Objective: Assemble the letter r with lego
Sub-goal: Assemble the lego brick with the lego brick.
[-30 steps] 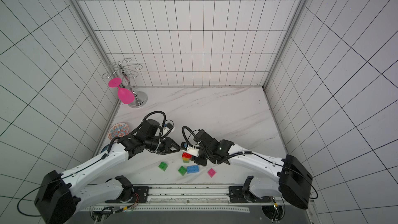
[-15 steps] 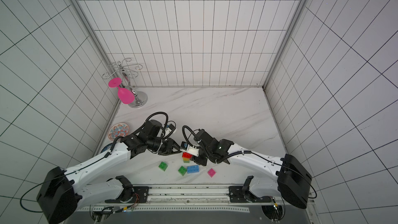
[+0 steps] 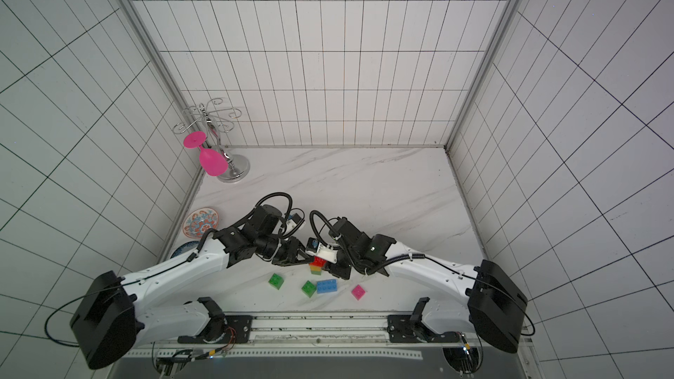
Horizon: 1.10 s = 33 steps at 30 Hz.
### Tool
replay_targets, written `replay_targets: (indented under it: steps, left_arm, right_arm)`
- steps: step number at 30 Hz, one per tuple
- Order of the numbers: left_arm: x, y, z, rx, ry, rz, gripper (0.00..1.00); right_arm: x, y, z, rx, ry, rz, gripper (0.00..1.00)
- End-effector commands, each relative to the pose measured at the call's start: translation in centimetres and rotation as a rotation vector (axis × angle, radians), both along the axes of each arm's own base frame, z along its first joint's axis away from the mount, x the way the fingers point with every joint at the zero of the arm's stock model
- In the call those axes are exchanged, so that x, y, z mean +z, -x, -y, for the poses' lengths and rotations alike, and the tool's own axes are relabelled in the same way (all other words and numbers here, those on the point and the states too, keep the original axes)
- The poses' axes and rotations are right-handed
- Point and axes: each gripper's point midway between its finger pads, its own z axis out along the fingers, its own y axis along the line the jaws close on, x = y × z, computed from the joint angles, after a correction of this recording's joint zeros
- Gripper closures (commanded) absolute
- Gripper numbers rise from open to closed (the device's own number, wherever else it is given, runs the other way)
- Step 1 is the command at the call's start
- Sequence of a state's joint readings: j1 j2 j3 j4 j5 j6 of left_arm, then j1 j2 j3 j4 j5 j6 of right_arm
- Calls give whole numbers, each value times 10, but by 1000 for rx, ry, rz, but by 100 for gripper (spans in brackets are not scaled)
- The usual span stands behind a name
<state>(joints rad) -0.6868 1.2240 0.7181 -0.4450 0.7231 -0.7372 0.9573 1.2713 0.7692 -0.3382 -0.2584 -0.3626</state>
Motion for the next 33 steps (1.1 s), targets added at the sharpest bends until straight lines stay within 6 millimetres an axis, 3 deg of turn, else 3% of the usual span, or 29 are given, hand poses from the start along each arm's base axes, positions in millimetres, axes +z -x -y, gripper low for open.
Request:
replay_targets:
  steps: [1,11,18,24,33]
  left_arm:
    - [2,-6,6,1,2,24,76]
    - [-14,-7,6,0,-37,1,76]
    - [5,-15,11,15,-10,44,77]
    - [9,-23,14,31,-14,56,79]
    - [-23,-13,7,6,-79,-10,79]
  right_arm:
    - [-14,6,6,6,20,-49,100]
    - [-17,7,10,11,15,-89,100]
    - [-21,10,11,14,21,-112,100]
    - [-22,9,10,12,24,-116,100]
    - [-22,8,12,5,32,-112,100]
